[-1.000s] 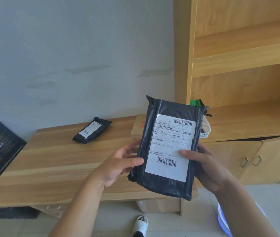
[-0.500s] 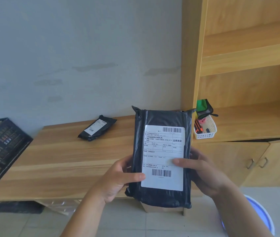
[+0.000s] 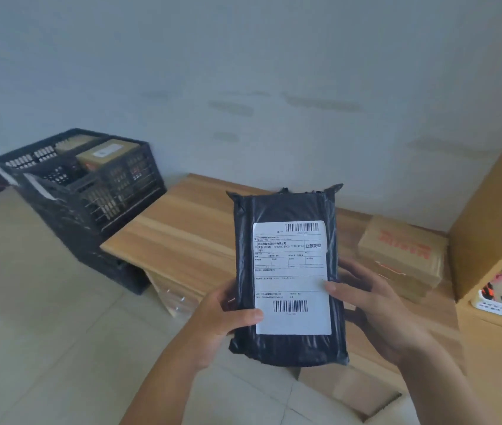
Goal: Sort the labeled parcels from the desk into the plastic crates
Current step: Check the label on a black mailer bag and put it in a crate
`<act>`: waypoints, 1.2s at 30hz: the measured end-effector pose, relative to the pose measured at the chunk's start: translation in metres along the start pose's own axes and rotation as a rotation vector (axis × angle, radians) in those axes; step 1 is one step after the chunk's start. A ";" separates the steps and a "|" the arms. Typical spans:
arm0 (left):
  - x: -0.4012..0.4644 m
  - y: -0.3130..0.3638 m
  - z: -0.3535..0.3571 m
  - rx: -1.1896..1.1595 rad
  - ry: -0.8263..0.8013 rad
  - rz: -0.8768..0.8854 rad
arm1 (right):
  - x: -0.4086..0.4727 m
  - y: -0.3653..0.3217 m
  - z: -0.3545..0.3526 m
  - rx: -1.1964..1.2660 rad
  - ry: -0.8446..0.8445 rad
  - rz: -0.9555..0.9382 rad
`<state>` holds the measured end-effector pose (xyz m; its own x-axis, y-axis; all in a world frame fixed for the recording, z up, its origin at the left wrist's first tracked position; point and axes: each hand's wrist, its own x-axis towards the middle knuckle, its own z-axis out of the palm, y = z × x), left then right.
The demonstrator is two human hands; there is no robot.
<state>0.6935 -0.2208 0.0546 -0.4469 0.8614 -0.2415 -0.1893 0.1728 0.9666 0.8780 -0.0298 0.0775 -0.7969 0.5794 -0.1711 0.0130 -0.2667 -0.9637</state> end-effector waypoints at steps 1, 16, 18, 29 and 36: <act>-0.013 -0.001 -0.020 -0.012 0.053 -0.004 | 0.005 0.003 0.020 -0.023 -0.041 0.017; -0.166 -0.042 -0.228 -0.091 0.488 -0.095 | 0.057 0.080 0.277 -0.187 -0.414 0.190; -0.176 -0.049 -0.248 -0.077 0.516 -0.119 | 0.061 0.090 0.303 -0.187 -0.430 0.195; -0.161 -0.056 -0.332 -0.159 0.584 -0.129 | 0.138 0.113 0.376 -0.263 -0.508 0.237; -0.106 -0.035 -0.425 -0.151 0.676 -0.177 | 0.251 0.126 0.446 -0.198 -0.570 0.271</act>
<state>0.3761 -0.5211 0.0097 -0.8332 0.3331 -0.4414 -0.4065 0.1722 0.8973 0.4103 -0.2612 0.0047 -0.9440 -0.0016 -0.3300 0.3256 -0.1671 -0.9306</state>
